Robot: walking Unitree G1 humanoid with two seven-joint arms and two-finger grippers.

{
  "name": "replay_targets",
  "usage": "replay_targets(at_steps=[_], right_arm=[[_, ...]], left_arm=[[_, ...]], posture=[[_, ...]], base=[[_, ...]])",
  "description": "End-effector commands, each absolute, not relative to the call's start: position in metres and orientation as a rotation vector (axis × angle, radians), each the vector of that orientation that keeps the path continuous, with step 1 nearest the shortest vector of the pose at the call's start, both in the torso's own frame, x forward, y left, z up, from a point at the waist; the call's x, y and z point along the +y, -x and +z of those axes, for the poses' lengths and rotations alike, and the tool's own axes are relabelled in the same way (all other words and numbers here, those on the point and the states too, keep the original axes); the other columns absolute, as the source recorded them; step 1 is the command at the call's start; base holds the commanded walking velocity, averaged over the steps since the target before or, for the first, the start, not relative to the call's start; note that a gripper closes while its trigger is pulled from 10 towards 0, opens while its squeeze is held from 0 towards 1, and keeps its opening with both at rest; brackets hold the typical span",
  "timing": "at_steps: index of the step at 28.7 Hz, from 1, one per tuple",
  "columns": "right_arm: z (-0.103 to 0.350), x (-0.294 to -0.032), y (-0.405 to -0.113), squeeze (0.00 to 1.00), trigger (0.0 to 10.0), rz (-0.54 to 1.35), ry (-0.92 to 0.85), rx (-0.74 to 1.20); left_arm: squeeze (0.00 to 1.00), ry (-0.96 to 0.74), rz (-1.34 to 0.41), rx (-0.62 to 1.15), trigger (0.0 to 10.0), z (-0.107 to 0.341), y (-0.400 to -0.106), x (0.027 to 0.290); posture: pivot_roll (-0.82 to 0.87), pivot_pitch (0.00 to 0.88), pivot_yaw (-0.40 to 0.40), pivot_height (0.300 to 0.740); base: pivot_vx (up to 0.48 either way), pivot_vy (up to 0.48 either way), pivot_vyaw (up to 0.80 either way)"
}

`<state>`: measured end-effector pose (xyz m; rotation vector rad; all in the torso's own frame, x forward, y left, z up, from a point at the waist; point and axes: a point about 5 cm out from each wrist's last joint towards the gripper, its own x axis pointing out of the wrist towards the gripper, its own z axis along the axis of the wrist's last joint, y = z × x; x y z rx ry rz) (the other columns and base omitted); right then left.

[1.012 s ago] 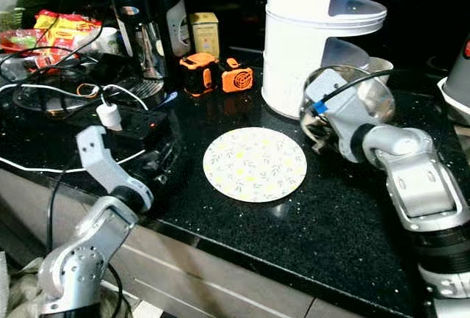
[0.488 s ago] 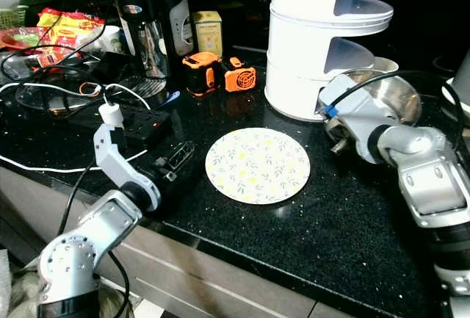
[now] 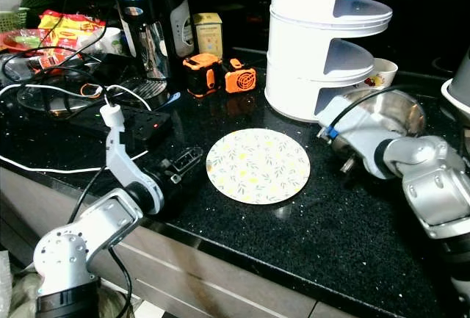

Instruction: Kitchen organization

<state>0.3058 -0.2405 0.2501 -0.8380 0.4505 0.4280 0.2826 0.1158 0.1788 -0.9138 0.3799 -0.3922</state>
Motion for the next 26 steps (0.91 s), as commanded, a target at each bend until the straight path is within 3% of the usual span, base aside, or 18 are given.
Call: replay_targets(at_steps=[1,26], right_arm=[[0.253,-0.233,-0.303,0.0,10.0,0.471,0.85,0.428],[0.254,-0.199,-0.286,0.0,10.0,0.739,0.854,0.313]], left_arm=[[0.0,0.932,-0.392,0.456,10.0,0.168,-0.282,0.111],[0.0,0.99,-0.367,0.542,10.0,0.171,-0.287,0.115]], posture=[[0.01,0.0,0.003,0.74],[0.0,0.0,0.013,0.74]], base=[[0.0,0.0,0.0],[0.0,0.0,0.0]])
